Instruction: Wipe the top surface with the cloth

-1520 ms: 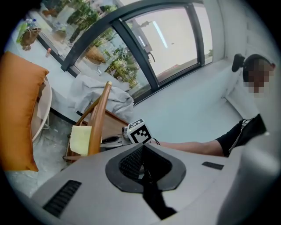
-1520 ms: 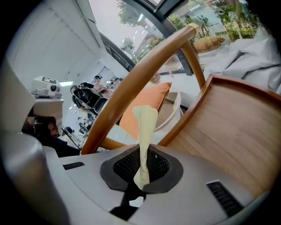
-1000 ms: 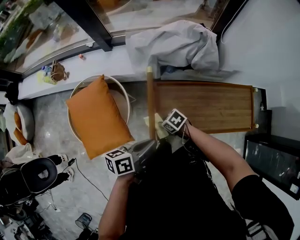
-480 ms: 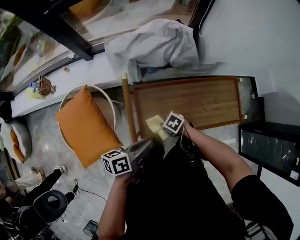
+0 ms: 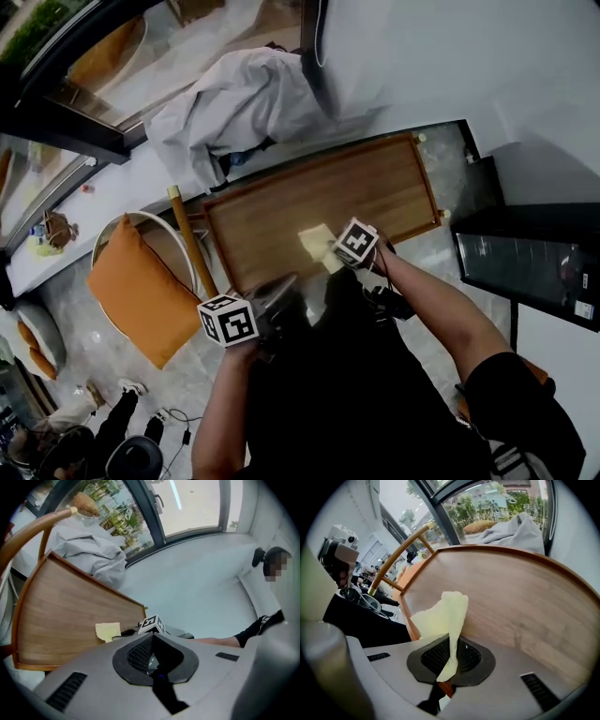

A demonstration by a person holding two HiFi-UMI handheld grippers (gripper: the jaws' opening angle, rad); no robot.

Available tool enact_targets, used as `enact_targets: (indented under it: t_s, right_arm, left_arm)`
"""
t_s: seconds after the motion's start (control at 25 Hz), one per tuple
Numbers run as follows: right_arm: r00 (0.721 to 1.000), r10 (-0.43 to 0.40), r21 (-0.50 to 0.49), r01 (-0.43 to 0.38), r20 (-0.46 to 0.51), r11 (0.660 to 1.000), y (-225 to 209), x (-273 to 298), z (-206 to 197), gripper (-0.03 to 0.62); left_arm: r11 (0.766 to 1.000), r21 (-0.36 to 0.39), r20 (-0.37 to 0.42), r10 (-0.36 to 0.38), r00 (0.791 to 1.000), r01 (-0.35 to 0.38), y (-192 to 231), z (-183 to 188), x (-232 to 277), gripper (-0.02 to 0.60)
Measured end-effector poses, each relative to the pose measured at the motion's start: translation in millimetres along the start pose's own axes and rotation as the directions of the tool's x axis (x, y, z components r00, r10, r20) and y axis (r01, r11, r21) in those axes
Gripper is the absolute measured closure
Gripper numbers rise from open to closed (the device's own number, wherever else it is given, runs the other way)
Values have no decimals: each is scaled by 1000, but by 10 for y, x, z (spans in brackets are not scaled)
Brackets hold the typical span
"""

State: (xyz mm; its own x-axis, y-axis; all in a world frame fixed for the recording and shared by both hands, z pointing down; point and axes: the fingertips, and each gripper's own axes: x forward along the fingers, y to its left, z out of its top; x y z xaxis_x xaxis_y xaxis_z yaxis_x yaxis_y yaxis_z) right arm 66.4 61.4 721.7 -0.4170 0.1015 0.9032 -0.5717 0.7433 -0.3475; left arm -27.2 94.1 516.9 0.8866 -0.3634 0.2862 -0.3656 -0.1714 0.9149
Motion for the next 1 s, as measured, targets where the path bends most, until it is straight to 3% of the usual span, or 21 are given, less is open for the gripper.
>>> enact_targets:
  t_s: [0.56, 1.0]
  right_arm:
    - [990, -142, 159, 138, 14, 978, -1088, -756, -850, 562]
    - [947, -319, 306, 313, -32, 899, -1719, -1239, -1424, 562]
  left_arm:
    - [999, 20, -84, -30, 996, 32, -180, 81, 1033, 572]
    - [999, 7, -94, -47, 995, 48, -264, -43, 1349, 574]
